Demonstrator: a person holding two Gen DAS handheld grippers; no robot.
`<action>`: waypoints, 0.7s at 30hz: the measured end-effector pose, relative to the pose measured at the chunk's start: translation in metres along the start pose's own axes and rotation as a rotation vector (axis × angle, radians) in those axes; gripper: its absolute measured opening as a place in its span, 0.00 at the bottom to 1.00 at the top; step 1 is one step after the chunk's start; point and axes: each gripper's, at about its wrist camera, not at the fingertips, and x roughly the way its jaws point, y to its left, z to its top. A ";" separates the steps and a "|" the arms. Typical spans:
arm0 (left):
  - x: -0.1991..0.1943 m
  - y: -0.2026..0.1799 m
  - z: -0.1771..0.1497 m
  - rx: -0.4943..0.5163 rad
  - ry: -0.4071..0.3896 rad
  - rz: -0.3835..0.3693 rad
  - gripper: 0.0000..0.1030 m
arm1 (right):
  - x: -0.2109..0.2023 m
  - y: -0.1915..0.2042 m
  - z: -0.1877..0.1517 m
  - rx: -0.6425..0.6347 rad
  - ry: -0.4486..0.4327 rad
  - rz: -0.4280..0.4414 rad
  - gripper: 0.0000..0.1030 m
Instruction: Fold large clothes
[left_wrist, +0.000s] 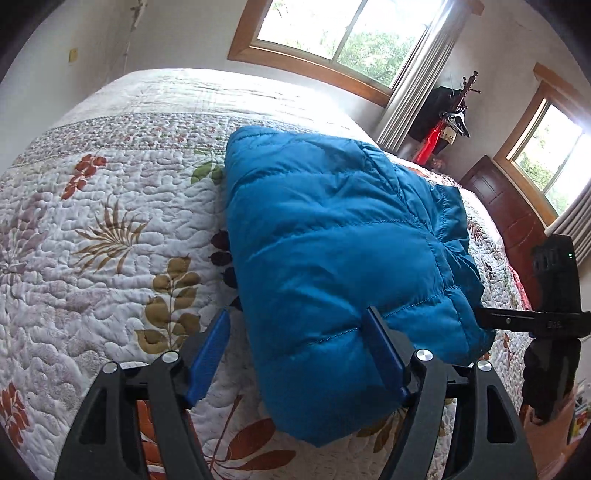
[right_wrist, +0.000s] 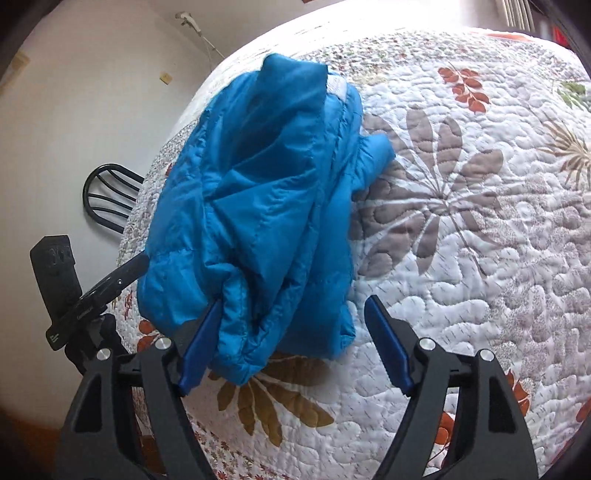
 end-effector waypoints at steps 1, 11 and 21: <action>0.002 0.000 -0.002 0.001 0.000 0.000 0.74 | 0.003 -0.003 -0.001 0.006 0.002 -0.003 0.74; 0.011 0.002 -0.007 -0.024 0.000 0.025 0.78 | 0.015 -0.020 -0.011 0.075 -0.005 0.030 0.74; -0.065 -0.030 -0.043 0.056 -0.121 0.291 0.78 | -0.041 0.032 -0.067 -0.080 -0.147 -0.242 0.96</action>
